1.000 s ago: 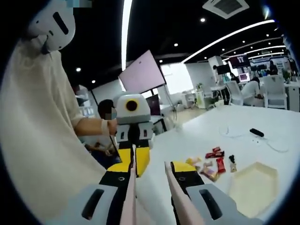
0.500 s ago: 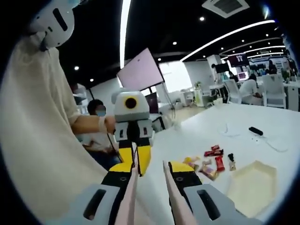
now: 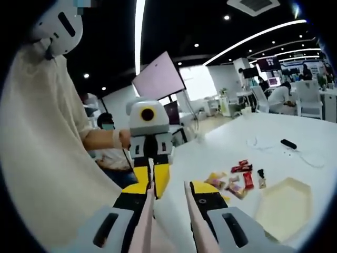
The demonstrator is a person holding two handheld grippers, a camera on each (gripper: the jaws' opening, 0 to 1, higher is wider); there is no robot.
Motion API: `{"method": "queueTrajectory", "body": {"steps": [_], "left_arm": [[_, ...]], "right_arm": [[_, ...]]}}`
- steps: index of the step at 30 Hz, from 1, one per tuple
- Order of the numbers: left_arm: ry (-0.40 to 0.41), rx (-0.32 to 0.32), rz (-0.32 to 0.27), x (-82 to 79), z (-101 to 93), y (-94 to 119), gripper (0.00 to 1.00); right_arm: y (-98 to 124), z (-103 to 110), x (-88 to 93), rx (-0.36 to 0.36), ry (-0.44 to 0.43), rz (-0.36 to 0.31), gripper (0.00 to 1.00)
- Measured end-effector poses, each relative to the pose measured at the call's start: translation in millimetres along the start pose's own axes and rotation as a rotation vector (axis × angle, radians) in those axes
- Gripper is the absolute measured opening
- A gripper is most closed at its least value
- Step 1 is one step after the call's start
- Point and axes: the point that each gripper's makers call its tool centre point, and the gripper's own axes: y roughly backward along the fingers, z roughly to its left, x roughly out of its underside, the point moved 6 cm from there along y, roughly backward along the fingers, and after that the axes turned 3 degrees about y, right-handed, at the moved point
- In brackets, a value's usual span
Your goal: Place the target food into the container with the food tongs after gripping and lifting it, then release it inside without dropping or visibly crushing the food.
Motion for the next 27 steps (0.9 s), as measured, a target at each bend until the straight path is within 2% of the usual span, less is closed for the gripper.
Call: {"method": "queueTrajectory", "body": {"steps": [12, 18, 20, 21, 27], "left_arm": [[0.004, -0.032, 0.004, 1.5, 1.2, 3, 0.0], [0.016, -0.051, 0.017, 6.8, 0.4, 4, 0.0], [0.031, -0.063, 0.007, 7.3, 1.2, 5, 0.01], [0.07, -0.074, -0.009, 7.5, 1.8, 7, 0.01], [0.085, -0.11, -0.032, 9.9, 3.3, 11, 0.02]], "right_arm": [[-3, -1, 1.4, 0.007, 0.003, -0.025, 0.31], [-7, -1, 4.1, 0.007, -0.003, 0.002, 0.28], [-7, -1, 3.9, 0.012, -0.01, 0.001, 0.28], [-8, -2, 3.4, 0.016, -0.024, -0.001, 0.28], [-12, -5, 2.5, 0.031, -0.042, 0.003, 0.28]]}}
